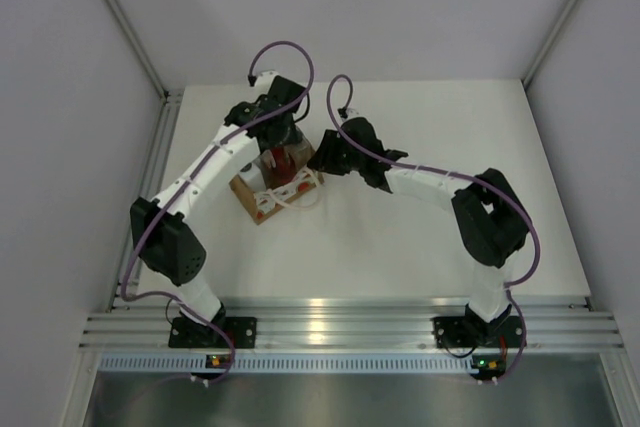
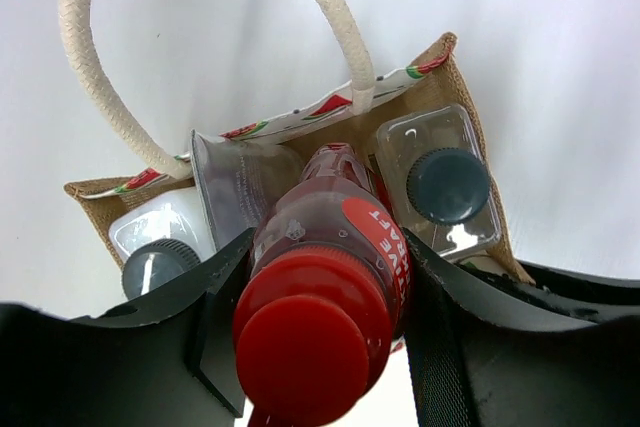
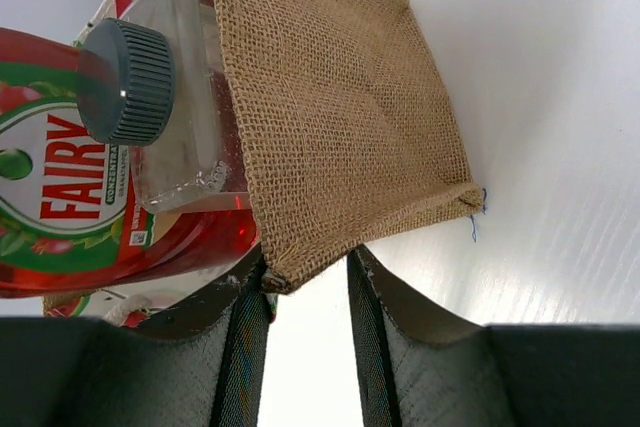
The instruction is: Take the personal care products out of the canvas bag
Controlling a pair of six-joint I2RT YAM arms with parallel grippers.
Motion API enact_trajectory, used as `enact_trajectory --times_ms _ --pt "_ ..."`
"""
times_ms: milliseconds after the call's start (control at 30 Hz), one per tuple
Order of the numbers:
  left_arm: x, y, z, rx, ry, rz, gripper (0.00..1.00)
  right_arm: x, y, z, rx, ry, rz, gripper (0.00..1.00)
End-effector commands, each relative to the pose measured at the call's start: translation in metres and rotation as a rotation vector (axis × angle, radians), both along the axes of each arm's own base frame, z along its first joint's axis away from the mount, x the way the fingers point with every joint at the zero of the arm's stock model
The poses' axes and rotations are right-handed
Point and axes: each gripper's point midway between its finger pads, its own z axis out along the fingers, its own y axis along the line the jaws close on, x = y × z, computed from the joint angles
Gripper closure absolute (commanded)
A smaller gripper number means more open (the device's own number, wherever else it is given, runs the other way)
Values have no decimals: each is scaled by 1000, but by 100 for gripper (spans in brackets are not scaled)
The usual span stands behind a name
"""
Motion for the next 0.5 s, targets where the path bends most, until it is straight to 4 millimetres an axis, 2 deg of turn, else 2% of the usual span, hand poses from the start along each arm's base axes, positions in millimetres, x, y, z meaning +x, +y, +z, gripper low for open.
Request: enact_trajectory --times_ms 0,67,233,367,467 --pt "6 -16 87 -139 -234 -47 100 14 -2 0 -22 -18 -11 67" --pt "3 -19 95 -135 -244 -82 100 15 -1 0 -22 -18 -11 67" --pt "-14 -24 134 -155 -312 -165 100 18 -1 0 -24 -16 -14 67" --pt "-32 -15 166 -177 -381 -189 100 20 1 3 -20 -21 -14 67" --pt "-42 -13 175 -193 -397 -218 100 20 1 6 -16 -25 -13 67"
